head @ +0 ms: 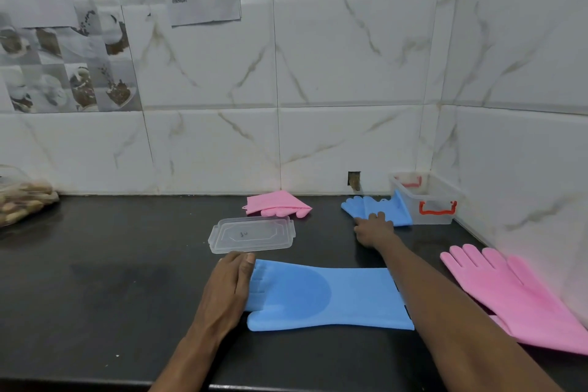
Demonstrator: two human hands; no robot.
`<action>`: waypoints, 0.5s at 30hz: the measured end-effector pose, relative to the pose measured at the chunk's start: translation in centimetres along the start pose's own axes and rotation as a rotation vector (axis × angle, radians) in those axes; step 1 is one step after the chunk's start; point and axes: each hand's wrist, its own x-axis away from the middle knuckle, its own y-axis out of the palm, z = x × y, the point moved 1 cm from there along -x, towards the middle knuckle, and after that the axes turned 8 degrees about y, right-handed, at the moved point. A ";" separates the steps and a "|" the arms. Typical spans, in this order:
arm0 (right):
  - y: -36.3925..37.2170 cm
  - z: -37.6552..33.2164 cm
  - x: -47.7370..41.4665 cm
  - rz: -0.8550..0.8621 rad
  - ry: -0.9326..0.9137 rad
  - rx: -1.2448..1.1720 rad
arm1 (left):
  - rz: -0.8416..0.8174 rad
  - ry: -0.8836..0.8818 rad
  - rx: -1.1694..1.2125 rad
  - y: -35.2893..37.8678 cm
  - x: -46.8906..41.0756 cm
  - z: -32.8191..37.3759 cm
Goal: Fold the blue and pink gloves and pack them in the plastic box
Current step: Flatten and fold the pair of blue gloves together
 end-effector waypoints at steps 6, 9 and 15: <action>-0.5 1.4 -0.1 0.169 -0.049 -0.059 | 0.005 -0.010 -0.033 0.0 0.2 -0.1; -1.2 2.5 -0.4 0.154 -0.062 -0.161 | -0.001 -0.005 -0.043 -0.2 0.3 0.2; -0.8 2.6 0.0 -0.034 -0.073 -0.052 | -0.054 -0.007 -0.067 0.0 0.6 0.5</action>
